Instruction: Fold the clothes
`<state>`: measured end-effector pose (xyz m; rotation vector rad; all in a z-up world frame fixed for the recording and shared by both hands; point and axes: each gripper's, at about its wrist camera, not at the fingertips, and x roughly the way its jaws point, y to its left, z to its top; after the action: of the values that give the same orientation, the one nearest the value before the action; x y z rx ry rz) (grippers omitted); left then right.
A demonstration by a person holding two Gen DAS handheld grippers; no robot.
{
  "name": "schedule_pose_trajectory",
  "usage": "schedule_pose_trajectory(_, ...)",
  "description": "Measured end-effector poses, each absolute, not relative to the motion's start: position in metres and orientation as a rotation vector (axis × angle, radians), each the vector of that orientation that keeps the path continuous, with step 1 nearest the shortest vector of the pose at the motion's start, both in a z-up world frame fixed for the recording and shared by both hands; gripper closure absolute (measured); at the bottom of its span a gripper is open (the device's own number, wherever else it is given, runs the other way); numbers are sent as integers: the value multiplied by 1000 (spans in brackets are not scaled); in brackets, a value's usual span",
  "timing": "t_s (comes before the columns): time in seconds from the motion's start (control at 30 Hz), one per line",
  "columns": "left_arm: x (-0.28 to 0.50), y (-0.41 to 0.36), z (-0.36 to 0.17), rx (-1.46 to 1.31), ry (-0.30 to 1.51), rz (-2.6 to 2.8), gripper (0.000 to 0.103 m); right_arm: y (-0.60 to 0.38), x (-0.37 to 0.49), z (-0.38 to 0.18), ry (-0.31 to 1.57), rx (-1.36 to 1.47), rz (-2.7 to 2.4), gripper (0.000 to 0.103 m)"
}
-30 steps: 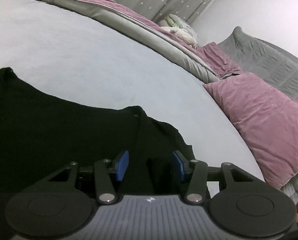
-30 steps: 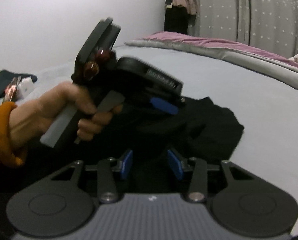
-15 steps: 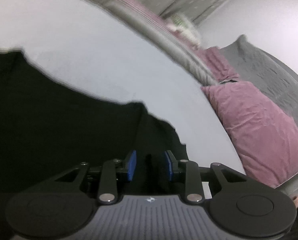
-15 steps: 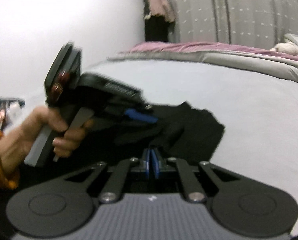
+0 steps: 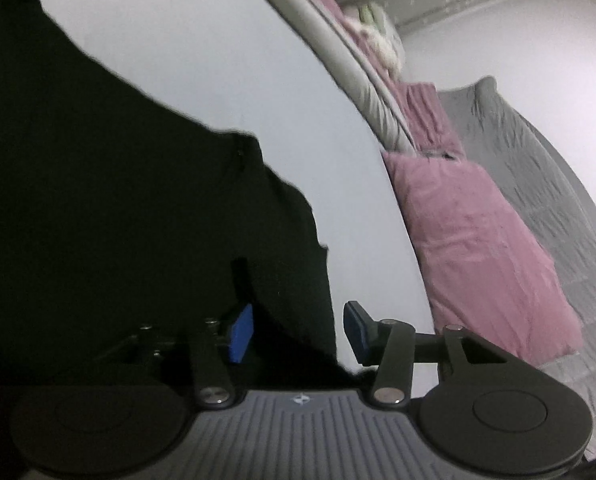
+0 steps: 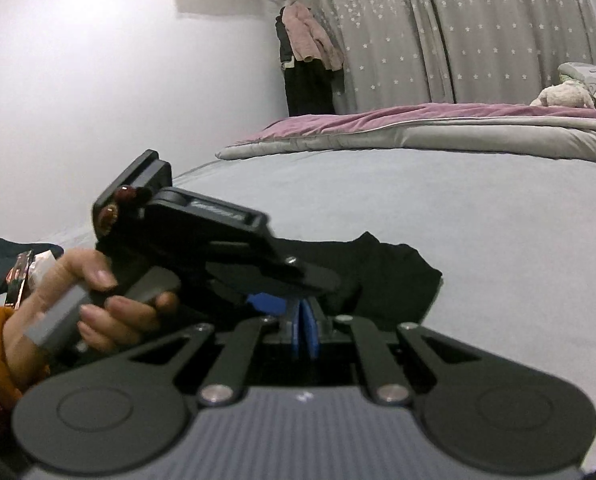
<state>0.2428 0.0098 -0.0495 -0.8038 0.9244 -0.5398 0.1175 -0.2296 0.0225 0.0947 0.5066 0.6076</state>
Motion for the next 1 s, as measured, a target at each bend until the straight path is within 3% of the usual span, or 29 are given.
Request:
schedule_pose_trajectory(0.1,244,6,-46,-754,874,-483,77,-228,119,21,516,93,608,97)
schedule_pose_trajectory(0.17,245,3,-45,-724,857,-470,99,-225,121,20,524,84,612,97)
schedule_pose_trajectory(0.23,244,-1,-44,-689,840,-476,102,-223,120,19,527,76,617,97)
schedule_pose_trajectory(0.7,234,12,-24,-596,700,-423,102,-209,123,20,521,79,651,97)
schedule_pose_trajectory(1.0,236,13,-31,-480,758,-304,102,-192,129,9,597,46,695,97)
